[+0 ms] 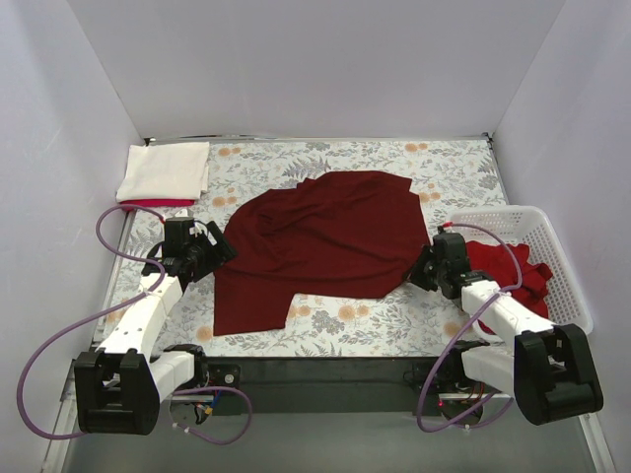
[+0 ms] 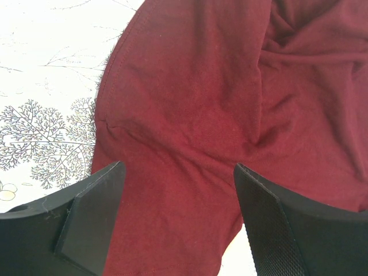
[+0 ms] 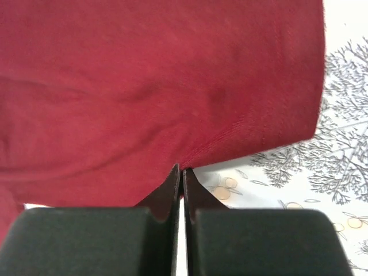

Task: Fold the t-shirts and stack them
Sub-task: Flatten the tshirt out

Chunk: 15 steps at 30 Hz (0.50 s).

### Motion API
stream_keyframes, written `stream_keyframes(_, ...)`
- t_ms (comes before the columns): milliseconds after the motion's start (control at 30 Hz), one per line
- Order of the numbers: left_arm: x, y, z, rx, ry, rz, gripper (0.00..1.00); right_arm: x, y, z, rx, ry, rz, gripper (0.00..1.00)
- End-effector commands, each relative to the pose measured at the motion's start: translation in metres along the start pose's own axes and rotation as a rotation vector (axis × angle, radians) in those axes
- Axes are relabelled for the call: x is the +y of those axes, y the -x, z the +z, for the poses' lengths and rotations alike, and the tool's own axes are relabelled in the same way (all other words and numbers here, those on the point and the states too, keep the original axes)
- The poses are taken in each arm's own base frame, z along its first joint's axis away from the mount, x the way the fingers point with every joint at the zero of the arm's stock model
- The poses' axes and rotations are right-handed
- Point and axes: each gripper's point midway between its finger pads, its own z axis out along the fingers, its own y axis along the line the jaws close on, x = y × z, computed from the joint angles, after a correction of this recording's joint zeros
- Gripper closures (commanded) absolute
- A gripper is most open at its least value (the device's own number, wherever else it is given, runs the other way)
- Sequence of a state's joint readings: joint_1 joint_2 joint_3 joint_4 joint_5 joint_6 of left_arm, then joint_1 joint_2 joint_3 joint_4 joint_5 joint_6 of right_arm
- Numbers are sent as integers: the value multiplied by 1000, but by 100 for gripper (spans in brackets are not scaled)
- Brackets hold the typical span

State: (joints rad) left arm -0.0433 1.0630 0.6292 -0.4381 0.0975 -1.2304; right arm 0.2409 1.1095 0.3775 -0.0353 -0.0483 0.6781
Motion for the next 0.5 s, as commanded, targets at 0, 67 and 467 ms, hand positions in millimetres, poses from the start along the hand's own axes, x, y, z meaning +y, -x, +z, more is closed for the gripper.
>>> stream_keyframes(0, -10, 11, -4, -36, -32, 20, 25, 47, 50, -18, -81, 58, -66, 99)
stream_keyframes(67, -9, 11, -4, -35, -30, 20, 25, 50, 54, -27, -56, -19, -159, 99)
stream_keyframes(467, -9, 9, -4, -29, -35, 23, 26, 83, 72, -38, -129, -68, -442, 44)
